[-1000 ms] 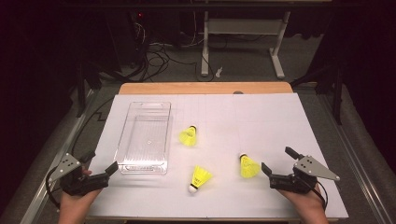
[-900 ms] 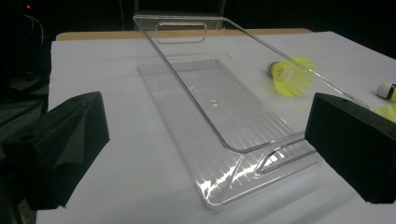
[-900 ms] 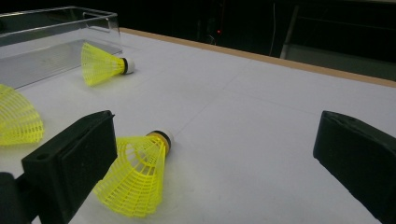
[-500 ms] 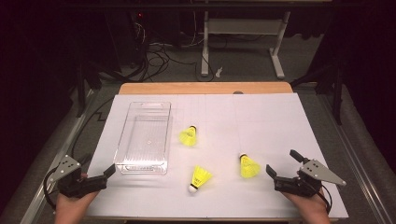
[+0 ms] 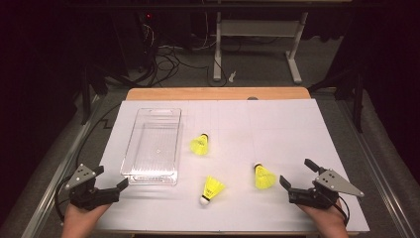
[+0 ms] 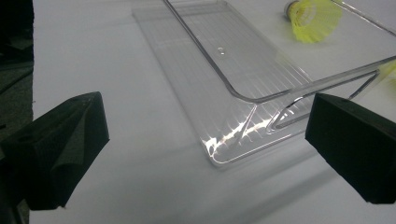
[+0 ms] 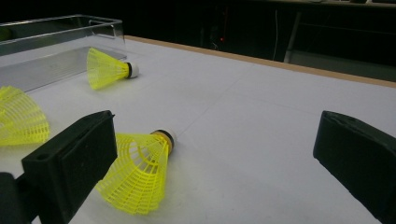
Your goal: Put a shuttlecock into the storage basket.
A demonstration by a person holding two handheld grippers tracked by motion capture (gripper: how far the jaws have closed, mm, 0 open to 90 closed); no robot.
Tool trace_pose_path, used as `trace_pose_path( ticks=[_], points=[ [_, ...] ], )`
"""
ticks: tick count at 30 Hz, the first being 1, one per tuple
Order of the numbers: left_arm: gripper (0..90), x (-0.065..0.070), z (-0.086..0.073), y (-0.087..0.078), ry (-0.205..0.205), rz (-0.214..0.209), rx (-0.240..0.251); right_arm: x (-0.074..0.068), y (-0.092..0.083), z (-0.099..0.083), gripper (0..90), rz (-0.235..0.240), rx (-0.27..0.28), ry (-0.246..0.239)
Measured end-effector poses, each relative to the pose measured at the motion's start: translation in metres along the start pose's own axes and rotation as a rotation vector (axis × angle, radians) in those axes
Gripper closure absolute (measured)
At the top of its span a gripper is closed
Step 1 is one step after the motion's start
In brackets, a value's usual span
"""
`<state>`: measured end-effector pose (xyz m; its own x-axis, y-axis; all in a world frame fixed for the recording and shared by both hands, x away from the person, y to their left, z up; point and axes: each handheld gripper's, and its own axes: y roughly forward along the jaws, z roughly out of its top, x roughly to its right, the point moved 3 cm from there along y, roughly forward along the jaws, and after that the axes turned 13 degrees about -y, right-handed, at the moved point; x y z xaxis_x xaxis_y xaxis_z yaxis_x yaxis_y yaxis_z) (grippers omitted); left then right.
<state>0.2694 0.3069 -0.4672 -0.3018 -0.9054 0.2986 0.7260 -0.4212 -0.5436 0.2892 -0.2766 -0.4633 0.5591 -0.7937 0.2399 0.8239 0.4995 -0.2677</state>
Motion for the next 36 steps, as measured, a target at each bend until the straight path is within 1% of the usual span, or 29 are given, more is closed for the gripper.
trace_pose_path(
  ticks=[1,2,5,7,8,9,10,11,12,13,15,16,19,23,25,27,29,31,34,35,36],
  points=[
    [0.6,0.001,-0.001,0.001,0.002,-0.001,-0.011,-0.001,0.0,0.0,0.4,0.004,-0.001,-0.006],
    [0.6,0.001,-0.001,0.001,0.002,-0.001,-0.011,-0.001,0.0,0.0,0.4,0.004,-0.001,-0.006],
    [0.6,0.003,-0.002,0.004,0.009,-0.004,-0.036,-0.003,0.001,0.0,0.3,0.012,-0.006,-0.004],
    [0.6,0.004,-0.003,0.006,0.021,-0.002,-0.061,-0.002,0.0,0.0,0.4,0.011,-0.003,-0.003],
    [0.6,0.004,-0.003,0.006,0.021,-0.002,-0.061,-0.002,0.0,0.0,0.4,0.011,-0.003,-0.003],
    [0.6,0.004,-0.003,0.007,0.022,-0.001,-0.071,-0.002,0.0,0.0,0.4,0.01,-0.004,-0.003],
    [0.6,0.004,-0.003,0.007,0.02,-0.001,-0.082,-0.001,0.0,0.0,0.4,0.007,-0.005,0.002],
    [0.6,0.004,-0.004,0.009,0.017,0.003,-0.107,0.0,-0.002,0.0,0.4,0.0,-0.003,0.007],
    [0.6,0.004,-0.004,0.009,0.017,0.003,-0.107,0.0,-0.002,0.0,0.4,0.0,-0.003,0.007],
    [0.6,0.004,-0.005,0.01,0.013,0.004,-0.121,0.0,-0.002,0.0,0.4,0.0,-0.005,0.012],
    [0.6,0.005,-0.006,0.012,-0.01,-0.004,-0.171,0.0,-0.003,0.0,0.4,0.0,-0.004,0.015],
    [0.6,0.005,-0.006,0.012,-0.01,-0.004,-0.171,0.0,-0.003,0.0,0.4,0.0,-0.004,0.015],
    [0.6,0.006,-0.007,0.014,-0.017,0.005,-0.211,0.0,-0.003,0.0,0.5,0.002,-0.013,0.016],
    [0.6,0.007,-0.008,0.017,-0.031,0.004,-0.245,0.001,-0.003,0.0,0.5,-0.003,-0.021,0.021],
    [0.6,0.007,-0.007,0.017,-0.037,-0.006,-0.252,0.002,-0.004,0.0,0.5,0.0,-0.023,0.032],
    [0.6,0.008,-0.007,0.018,-0.04,-0.006,-0.26,0.002,-0.004,0.0,0.5,0.0,-0.026,0.035],
    [0.6,0.009,-0.008,0.019,-0.03,-0.006,-0.283,0.002,-0.004,0.0,0.5,0.001,-0.027,0.037],
    [0.4,0.01,-0.007,0.019,-0.023,-0.011,-0.292,0.001,-0.005,0.0,0.5,0.003,-0.028,0.04],
    [0.1,0.012,-0.004,0.02,-0.014,0.013,-0.316,-0.001,-0.006,0.0,0.5,0.008,-0.029,0.034],
    [0.1,0.014,-0.002,0.02,-0.018,0.021,-0.339,-0.004,-0.007,0.0,0.5,0.012,-0.03,0.026],
    [0.1,0.014,-0.002,0.02,-0.018,0.021,-0.339,-0.004,-0.007,0.0,0.5,0.012,-0.03,0.026]
  ],
)
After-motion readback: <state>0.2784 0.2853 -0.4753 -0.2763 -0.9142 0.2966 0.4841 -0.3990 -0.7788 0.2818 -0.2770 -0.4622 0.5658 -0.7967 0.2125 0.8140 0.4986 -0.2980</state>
